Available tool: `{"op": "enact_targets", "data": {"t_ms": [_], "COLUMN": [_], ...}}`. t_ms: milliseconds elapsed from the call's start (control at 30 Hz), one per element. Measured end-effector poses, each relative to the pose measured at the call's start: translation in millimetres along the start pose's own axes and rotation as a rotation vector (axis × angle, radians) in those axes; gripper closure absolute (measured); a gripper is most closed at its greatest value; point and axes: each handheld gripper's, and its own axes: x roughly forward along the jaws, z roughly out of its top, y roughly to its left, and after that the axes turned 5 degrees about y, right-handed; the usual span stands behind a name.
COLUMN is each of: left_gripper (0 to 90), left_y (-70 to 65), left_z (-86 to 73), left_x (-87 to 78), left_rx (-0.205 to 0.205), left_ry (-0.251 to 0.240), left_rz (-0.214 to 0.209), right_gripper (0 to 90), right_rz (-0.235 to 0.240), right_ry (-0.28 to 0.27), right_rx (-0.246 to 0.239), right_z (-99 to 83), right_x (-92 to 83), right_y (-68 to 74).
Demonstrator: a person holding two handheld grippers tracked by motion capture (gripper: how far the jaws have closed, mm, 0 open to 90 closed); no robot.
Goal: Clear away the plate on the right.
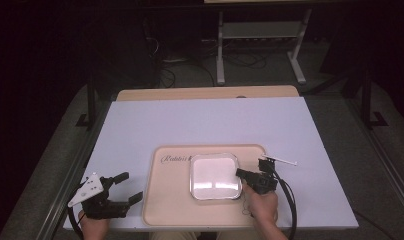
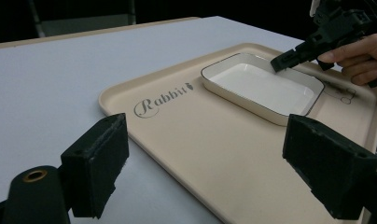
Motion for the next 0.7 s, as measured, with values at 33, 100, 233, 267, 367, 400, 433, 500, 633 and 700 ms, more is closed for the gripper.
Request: {"op": "enact_targets", "data": {"t_ms": [33,100,233,267,367,400,433,500,633,700], "left_gripper": [14.0,14.0,14.0,14.0,14.0,13.9,14.0,14.0,13.9,14.0], "left_y": [0.0,0.0,-0.4,-0.5,-0.4,-0.3,-0.4,-0.5,-0.5,-0.5], "left_z": [0.0,-0.1,0.1,0.1,0.0,0.0,0.0,0.0,0.0,0.0], "left_x": [0.1,0.1,0.3,0.2,0.1,0.1,0.2,0.3,0.1,0.2], "left_rx": [0.0,0.0,0.0,0.001,-0.002,-0.001,-0.002,0.0,0.0,0.0], "left_ry": [0.0,0.0,0.0,0.001,-0.001,-0.001,-0.001,0.001,0.0,0.001], "left_rz": [-0.001,0.0,0.0,0.0,0.0,0.0,0.0,0.0,0.0,0.0], "right_gripper": [84.4,82.9,84.4,85.0,85.4,85.5,85.5,85.6,85.5,85.5], "right_rz": [0.001,0.002,0.0,0.003,0.006,0.008,0.007,0.009,0.008,0.009], "right_ry": [-0.001,-0.003,-0.004,-0.005,-0.002,0.002,0.001,-0.001,-0.004,-0.005], "right_rx": [-0.002,-0.004,-0.014,-0.014,-0.018,-0.016,-0.018,-0.016,-0.018,-0.011], "right_z": [-0.2,-0.8,-2.1,-2.8,-5.4,-6.0,-6.8,-7.7,-8.9,-10.1], "right_x": [-0.7,-2.8,-6.1,-6.2,-7.0,-7.4,-7.9,-8.2,-8.4,-8.7], "right_y": [0.2,0.5,0.0,-0.4,0.3,0.5,0.7,0.7,1.0,1.4]}}
